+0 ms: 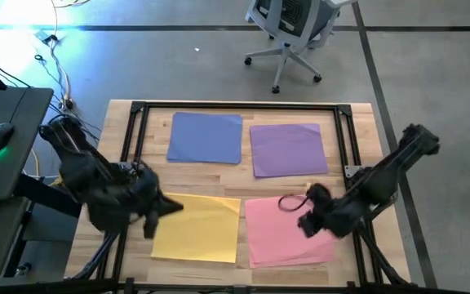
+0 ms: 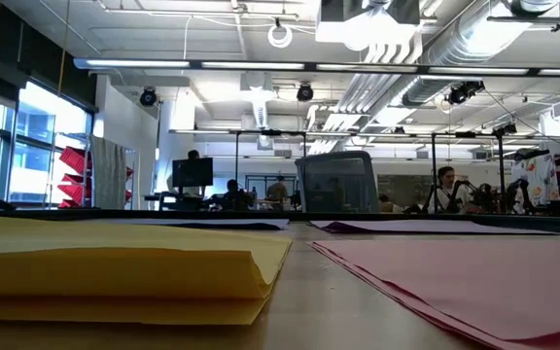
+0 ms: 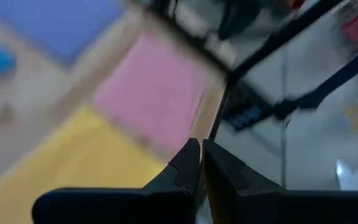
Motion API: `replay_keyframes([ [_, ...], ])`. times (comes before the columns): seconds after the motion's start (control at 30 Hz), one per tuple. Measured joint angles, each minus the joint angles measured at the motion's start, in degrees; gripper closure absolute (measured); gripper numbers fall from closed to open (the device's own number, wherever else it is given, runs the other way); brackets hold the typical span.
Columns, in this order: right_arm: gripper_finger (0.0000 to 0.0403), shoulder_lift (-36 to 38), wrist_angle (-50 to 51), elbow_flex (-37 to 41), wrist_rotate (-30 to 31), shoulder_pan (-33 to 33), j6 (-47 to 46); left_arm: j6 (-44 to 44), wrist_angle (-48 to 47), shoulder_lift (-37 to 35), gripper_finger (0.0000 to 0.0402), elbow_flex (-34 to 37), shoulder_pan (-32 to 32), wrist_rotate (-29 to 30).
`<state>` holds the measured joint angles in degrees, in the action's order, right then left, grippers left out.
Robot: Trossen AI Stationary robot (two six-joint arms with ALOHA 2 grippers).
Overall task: Organize paper
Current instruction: Return to Home Position
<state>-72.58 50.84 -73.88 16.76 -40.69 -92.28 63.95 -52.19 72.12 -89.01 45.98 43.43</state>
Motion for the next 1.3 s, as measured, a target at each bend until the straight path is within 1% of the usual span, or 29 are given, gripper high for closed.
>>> replay_keyframes([
  [0.03,0.0403,1.88,-0.63,-0.03,1.42,0.20,5.22,-1.49,0.24,-0.48,0.0401,-1.33,-0.36,1.42],
  [0.1,0.0403,5.95,0.62,-0.02,2.11,1.31,13.30,-3.98,0.42,-1.58,0.0401,-3.15,-1.48,2.09],
  [0.23,0.0403,15.91,6.46,0.92,1.22,5.36,22.35,-6.19,1.28,-4.67,0.0401,-3.65,-4.26,1.23],
  [0.3,0.0403,21.15,10.13,2.18,0.07,7.75,25.49,-6.13,0.45,-6.12,0.0401,-3.67,-5.88,1.27],
  [0.37,0.0403,26.88,11.73,4.12,-1.09,10.49,28.06,-5.68,-0.31,-7.23,0.0401,-3.67,-7.94,1.27],
  [0.5,0.0403,39.07,10.61,11.90,-3.20,15.22,29.68,-4.80,-2.05,-8.68,0.0401,-3.67,-11.05,1.34],
  [0.63,0.0403,50.21,0.59,24.13,-6.39,17.69,29.76,-3.70,-3.45,-9.16,0.0401,-3.67,-13.55,0.47],
  [0.73,0.0403,56.27,-10.40,34.90,-10.56,18.78,29.79,-1.24,-3.04,-9.19,0.0401,-3.14,-14.64,-3.55],
  [0.87,0.0403,59.59,-25.75,47.39,-15.74,21.04,31.47,0.22,-0.04,-9.59,0.0401,0.53,-15.44,-6.67],
  [0.97,0.0403,59.73,-36.00,53.81,-20.16,24.08,32.61,2.93,1.51,-10.99,0.0401,5.45,-16.20,-7.40],
  [1.03,0.0403,59.50,-41.93,56.89,-22.73,26.75,34.10,1.21,7.02,-12.57,0.0401,10.72,-16.86,-11.06],
  [1.07,0.0403,59.45,-44.73,58.22,-24.22,28.25,34.85,-0.57,11.86,-13.39,0.0401,14.09,-17.48,-13.56],
  [1.17,0.0403,59.07,-51.94,61.45,-28.56,33.53,36.84,-4.86,29.35,-16.06,0.0402,25.34,-19.62,-17.94],
  [1.3,0.0403,58.30,-61.78,65.37,-35.35,41.35,37.85,-8.92,52.99,-19.19,0.0402,40.84,-23.51,-20.58],
])
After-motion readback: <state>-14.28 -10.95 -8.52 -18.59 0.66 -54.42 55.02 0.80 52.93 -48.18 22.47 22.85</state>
